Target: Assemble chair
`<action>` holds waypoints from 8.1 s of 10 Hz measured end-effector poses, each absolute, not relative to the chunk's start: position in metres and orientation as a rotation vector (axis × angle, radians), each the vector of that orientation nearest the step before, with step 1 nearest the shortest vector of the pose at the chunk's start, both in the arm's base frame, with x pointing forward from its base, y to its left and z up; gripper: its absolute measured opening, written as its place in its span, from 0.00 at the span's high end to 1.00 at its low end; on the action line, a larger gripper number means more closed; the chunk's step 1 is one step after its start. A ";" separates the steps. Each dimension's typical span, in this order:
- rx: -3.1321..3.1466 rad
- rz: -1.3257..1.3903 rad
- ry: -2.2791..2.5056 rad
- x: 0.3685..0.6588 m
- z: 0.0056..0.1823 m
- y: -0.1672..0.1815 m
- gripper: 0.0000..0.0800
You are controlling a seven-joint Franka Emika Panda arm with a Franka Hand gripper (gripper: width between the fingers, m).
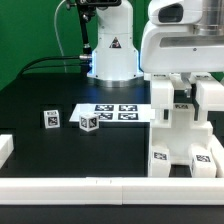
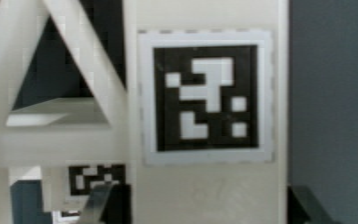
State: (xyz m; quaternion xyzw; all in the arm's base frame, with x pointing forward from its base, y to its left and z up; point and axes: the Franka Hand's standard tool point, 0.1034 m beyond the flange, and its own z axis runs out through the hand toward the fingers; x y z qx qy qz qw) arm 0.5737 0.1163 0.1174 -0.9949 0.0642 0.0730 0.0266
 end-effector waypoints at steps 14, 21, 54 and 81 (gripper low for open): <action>-3.075 0.182 0.208 0.565 0.105 0.115 0.64; -3.056 0.160 0.272 0.572 0.099 0.113 0.64; -3.051 0.017 0.243 0.599 0.119 0.101 0.19; -3.014 0.086 -0.621 0.506 0.087 -0.055 0.19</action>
Offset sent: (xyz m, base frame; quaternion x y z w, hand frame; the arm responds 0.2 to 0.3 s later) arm -0.0362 0.0003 -0.0013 -0.0027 0.0070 -0.0292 0.9995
